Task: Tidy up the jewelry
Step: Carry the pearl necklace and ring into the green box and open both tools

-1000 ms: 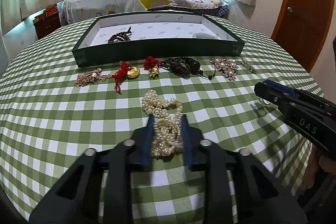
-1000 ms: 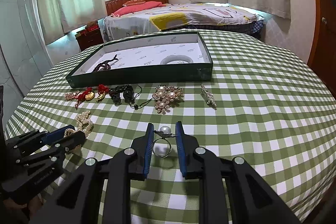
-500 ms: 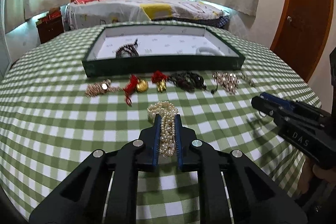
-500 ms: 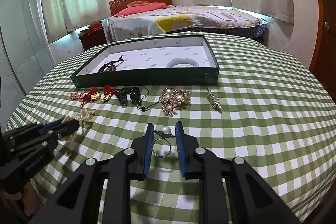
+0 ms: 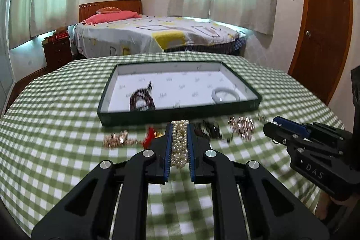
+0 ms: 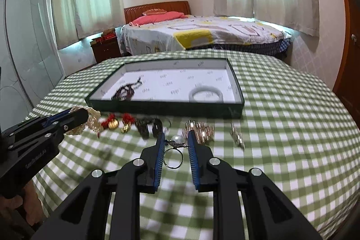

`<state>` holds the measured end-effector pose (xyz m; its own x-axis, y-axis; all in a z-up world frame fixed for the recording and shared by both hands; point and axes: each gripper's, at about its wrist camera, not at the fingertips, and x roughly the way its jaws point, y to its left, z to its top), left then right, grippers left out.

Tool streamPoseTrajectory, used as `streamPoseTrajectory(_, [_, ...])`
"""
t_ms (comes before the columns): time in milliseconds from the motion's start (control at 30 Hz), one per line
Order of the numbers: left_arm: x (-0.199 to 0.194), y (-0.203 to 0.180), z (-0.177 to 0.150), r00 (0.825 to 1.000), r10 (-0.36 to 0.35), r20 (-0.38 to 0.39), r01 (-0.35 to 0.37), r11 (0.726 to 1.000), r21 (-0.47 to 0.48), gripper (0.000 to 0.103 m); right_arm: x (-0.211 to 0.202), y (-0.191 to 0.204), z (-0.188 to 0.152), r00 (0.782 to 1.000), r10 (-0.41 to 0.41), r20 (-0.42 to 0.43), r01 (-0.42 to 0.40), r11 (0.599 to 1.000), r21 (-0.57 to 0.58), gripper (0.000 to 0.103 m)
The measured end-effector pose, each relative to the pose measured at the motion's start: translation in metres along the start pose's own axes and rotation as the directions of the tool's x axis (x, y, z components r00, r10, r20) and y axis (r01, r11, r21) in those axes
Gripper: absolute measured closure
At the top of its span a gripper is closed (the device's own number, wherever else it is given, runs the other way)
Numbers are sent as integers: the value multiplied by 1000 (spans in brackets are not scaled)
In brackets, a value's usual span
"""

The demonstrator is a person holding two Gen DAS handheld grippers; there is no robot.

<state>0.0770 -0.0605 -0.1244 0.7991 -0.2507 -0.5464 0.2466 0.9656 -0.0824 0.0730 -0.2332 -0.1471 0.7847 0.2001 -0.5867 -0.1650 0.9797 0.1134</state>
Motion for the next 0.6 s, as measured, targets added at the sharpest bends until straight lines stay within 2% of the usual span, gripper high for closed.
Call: streamPoseTrajectory(600, [61,7,97,994,-7,108,10,1000,-26,90,51,13,103,991,40,131,-31,997,-71,81])
